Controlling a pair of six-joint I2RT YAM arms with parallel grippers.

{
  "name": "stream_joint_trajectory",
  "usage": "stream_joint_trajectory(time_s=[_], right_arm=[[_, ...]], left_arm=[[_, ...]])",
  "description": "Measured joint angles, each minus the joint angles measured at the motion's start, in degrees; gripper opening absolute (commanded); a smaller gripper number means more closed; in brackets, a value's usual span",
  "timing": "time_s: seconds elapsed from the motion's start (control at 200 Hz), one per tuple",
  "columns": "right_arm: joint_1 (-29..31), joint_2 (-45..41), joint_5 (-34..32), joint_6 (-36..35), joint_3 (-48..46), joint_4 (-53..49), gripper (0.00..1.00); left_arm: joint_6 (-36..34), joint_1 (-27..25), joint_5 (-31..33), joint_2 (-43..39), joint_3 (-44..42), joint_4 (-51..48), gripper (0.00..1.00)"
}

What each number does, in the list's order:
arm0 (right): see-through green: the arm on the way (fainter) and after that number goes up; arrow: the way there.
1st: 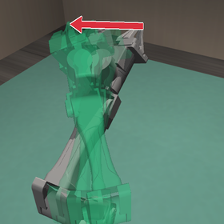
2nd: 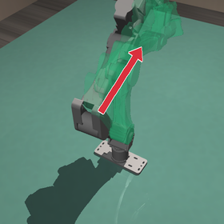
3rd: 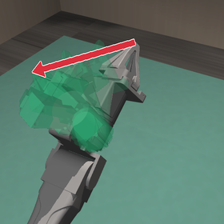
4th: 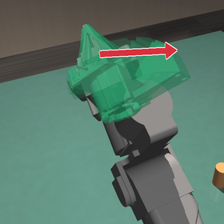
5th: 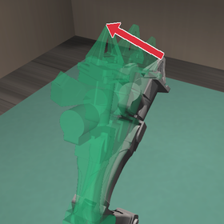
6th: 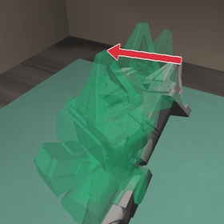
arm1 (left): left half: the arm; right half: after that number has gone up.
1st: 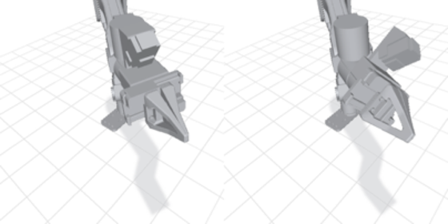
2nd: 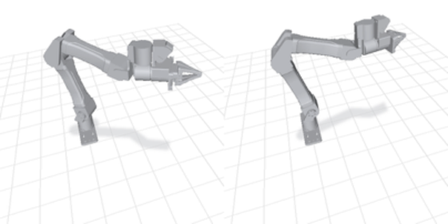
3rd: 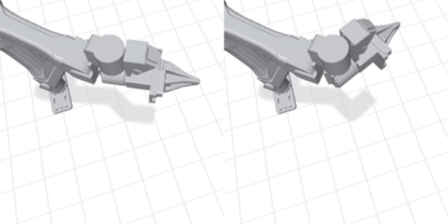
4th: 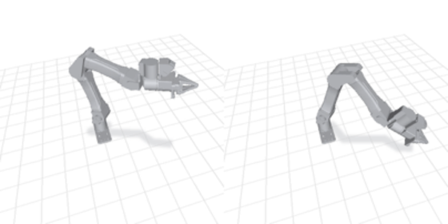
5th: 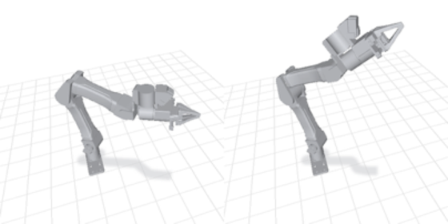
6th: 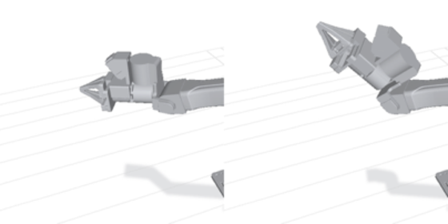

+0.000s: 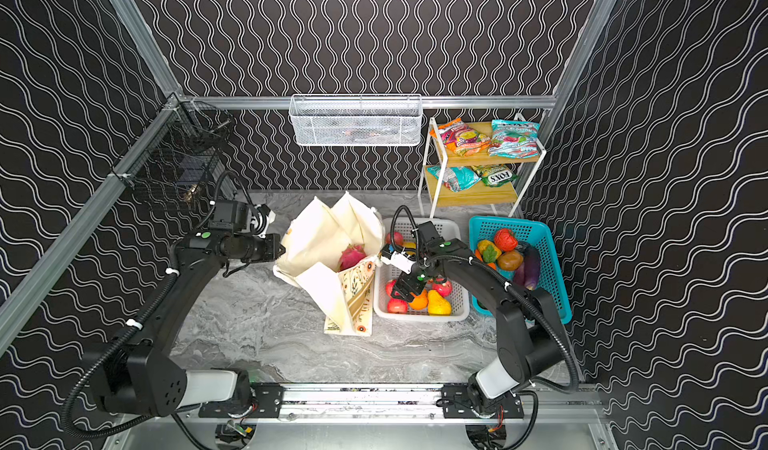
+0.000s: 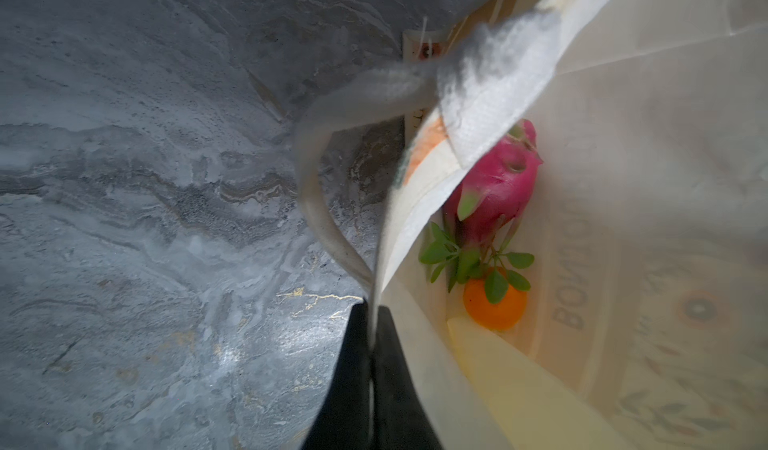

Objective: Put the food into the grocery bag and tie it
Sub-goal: 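Lower the right gripper onto a red apple near the basket edge and close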

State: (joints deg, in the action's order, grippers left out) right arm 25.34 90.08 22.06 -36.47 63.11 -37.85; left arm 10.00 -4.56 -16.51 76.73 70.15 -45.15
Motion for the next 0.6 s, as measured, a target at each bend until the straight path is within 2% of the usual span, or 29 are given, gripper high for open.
stream_joint_trajectory(time_s=[0.34, 0.601], right_arm=[[0.0, 2.1, 0.0, 0.0, -0.9, 0.9, 0.95], [0.0, 4.4, -0.8, 0.8, 0.0, 1.0, 0.94]], left_arm=[[-0.5, 0.9, 2.6, 0.0, 0.3, -0.6, 0.00], [-0.5, 1.3, 3.2, -0.3, 0.3, -0.8, 0.00]])
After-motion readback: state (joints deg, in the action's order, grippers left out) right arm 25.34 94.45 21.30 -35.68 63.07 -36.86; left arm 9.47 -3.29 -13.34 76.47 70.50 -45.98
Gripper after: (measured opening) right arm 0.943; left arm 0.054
